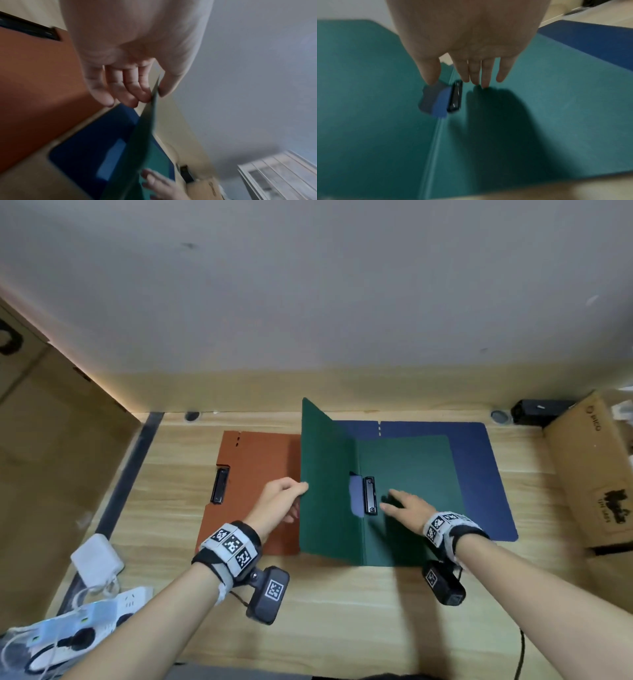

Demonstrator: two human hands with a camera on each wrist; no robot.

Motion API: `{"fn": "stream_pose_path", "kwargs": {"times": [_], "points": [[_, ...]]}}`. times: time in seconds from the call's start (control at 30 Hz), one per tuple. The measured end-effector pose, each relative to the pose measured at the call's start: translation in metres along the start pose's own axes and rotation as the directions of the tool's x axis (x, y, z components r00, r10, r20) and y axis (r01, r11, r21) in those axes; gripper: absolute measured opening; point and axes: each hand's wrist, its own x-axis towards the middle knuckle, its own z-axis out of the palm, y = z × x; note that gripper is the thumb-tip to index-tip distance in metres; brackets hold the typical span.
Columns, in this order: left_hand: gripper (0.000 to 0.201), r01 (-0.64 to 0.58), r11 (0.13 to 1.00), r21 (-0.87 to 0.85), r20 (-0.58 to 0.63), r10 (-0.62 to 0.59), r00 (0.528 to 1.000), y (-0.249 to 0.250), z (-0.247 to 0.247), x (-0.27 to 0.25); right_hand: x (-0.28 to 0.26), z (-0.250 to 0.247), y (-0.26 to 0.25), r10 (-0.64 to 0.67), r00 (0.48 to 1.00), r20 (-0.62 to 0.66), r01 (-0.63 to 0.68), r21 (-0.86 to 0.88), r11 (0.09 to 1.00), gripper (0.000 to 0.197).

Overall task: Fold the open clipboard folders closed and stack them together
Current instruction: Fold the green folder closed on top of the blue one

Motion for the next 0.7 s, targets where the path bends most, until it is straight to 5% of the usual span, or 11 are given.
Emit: {"fn": "stream_pose_path", "kwargs": {"times": [0.2, 0.37, 0.53, 0.7], "points": [[0.022, -0.087, 0.996, -0.013, 0.211, 0.088, 0.973, 0.041, 0.062, 0.003, -0.041, -0.049, 0.002, 0.026, 0.983, -0.179, 0.054, 0.427, 0.902, 0.043], [0.024, -0.08, 0.996, 0.049, 0.333, 0.059, 0.941, 0.045, 0.115, 0.014, -0.064, -0.067, 0.028, 0.139, 0.966, -0.216, 0.02, 0.603, 0.797, 0.053], [0.023, -0.063, 0.979, 0.194, 0.35, -0.009, 0.937, 0.027, 0.142, 0.027, -0.059, -0.059, 0.071, 0.277, 0.948, -0.16, -0.099, 0.678, 0.729, 0.089], [0.023, 0.06, 0.95, 0.307, 0.229, -0.134, 0.964, -0.012, 0.143, 0.043, -0.058, -0.045, 0.09, 0.33, 0.897, -0.295, -0.136, 0.525, 0.84, 0.038]]}}
